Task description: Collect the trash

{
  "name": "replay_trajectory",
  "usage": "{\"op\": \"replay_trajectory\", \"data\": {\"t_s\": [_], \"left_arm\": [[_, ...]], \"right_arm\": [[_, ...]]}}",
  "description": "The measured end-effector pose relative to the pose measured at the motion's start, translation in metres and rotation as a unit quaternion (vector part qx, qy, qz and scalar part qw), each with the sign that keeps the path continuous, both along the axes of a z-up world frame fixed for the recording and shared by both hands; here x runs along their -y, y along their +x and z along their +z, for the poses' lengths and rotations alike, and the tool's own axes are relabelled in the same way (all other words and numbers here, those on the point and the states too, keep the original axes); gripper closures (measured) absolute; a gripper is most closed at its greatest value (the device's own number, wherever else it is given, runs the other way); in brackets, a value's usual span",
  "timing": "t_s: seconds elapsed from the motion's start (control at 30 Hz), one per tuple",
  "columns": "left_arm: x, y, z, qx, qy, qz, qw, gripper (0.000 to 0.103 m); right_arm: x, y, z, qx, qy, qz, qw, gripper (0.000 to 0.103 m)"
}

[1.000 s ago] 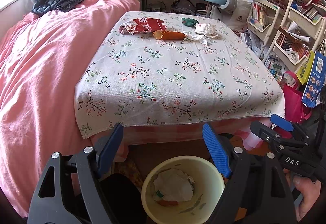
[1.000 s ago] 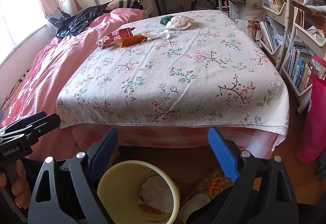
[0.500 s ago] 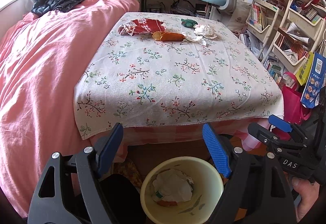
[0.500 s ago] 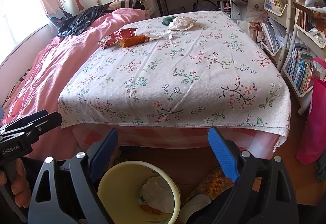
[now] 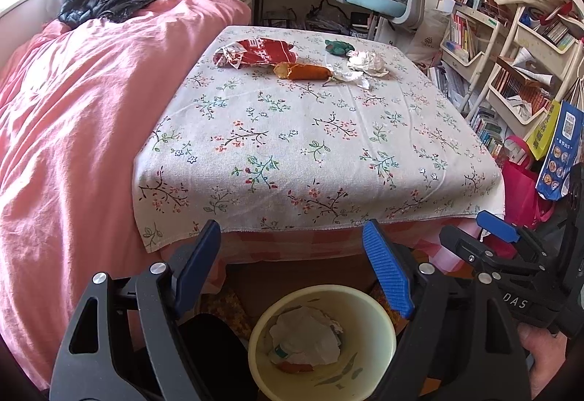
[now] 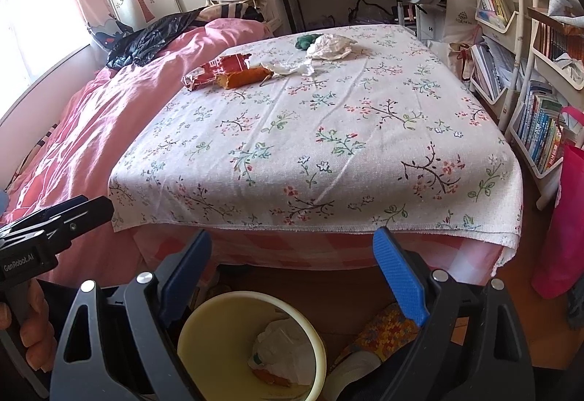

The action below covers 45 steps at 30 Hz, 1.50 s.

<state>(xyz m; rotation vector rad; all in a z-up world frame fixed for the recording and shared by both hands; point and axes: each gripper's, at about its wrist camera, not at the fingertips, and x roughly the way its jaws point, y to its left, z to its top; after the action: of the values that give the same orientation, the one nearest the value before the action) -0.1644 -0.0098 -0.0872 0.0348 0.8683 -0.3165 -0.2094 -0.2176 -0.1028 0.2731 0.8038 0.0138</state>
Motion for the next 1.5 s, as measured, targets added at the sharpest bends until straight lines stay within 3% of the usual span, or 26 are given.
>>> {"op": "replay_trajectory", "data": {"t_s": [0.47,0.87,1.03,1.23,1.5], "left_arm": [[-0.003,0.004,0.005,0.005,-0.013,0.002,0.9999,0.026],[-0.006,0.045,0.029,0.027,-0.009,-0.003,0.9996,0.026],[0.003,0.072,0.038,0.050,0.010,-0.025,0.9984,0.026],[0.007,0.118,0.033,0.045,0.020,-0.034,0.9982,0.026],[0.017,0.157,0.022,0.046,0.061,-0.075,0.9943,0.026]], "right_arm": [[-0.007,0.002,0.005,0.010,0.003,0.011,1.000,0.016],[-0.003,0.029,0.032,0.023,0.011,0.030,0.999,0.016],[0.001,0.062,0.041,0.017,0.007,0.047,0.999,0.020],[0.003,0.122,0.044,0.009,0.008,0.068,0.998,0.027],[0.021,0.187,0.025,-0.008,0.034,0.055,0.998,0.037]]}}
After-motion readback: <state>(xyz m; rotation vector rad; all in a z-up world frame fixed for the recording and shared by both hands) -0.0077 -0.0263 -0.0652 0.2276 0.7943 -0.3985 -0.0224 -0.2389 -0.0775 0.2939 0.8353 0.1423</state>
